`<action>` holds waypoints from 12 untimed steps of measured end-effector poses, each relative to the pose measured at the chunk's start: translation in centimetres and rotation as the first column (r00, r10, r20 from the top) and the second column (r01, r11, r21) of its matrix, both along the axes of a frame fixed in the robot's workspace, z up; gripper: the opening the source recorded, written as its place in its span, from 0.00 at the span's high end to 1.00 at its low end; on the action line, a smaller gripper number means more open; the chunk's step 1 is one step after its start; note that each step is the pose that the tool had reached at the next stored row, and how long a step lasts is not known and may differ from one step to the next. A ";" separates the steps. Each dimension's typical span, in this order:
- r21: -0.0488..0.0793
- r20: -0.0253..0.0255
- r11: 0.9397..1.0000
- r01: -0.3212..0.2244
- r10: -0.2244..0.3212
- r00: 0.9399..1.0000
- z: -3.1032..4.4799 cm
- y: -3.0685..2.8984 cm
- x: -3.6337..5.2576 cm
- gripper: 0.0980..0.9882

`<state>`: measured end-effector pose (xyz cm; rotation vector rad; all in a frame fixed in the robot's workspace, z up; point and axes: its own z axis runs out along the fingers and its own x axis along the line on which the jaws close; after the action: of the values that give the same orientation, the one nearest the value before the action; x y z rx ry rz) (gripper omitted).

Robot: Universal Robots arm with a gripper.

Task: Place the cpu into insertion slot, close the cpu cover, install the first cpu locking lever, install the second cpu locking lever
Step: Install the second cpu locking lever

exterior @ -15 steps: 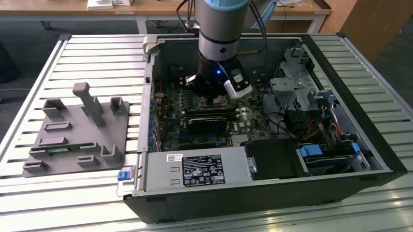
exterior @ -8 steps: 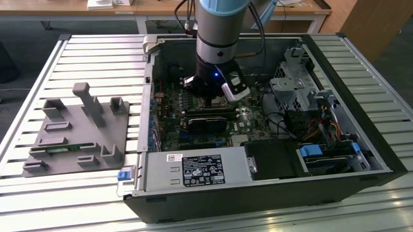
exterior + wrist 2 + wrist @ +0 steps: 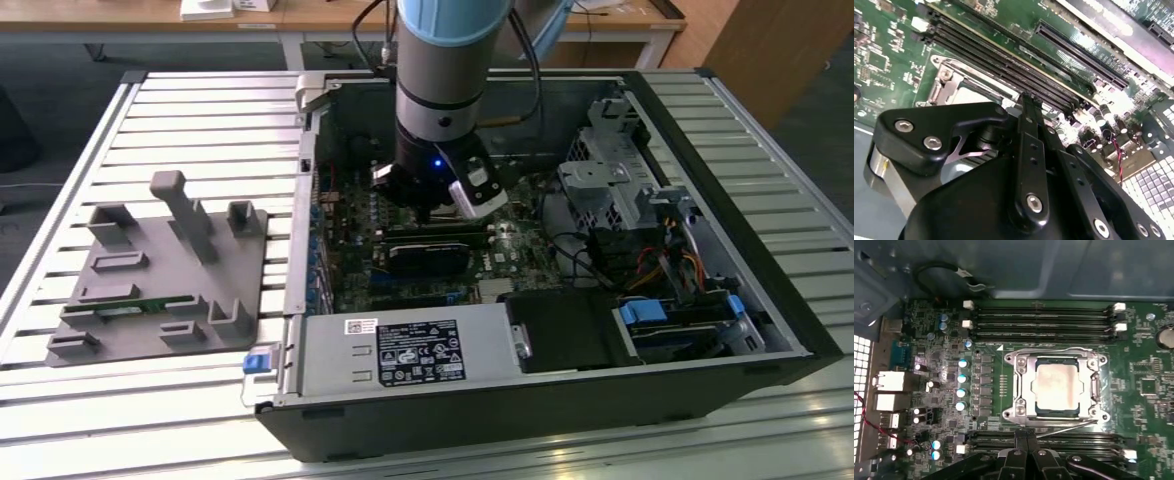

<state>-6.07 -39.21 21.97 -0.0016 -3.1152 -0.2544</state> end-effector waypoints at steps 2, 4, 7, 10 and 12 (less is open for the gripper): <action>0.000 0.000 1.000 0.000 0.000 1.000 -0.35 -0.01 -0.15 0.98; 0.000 0.000 1.000 0.000 0.000 1.000 -0.71 -0.01 -0.19 0.98; 0.001 0.000 1.000 0.001 -0.001 1.000 -1.12 -0.01 -0.21 0.98; 0.017 0.000 1.000 0.001 -0.001 1.000 -1.39 -0.26 -0.23 0.98; 0.036 0.000 0.999 0.002 -0.001 1.000 -1.43 -0.66 -0.27 0.98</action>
<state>-6.35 -39.87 20.54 -0.0035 -3.1101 -0.3110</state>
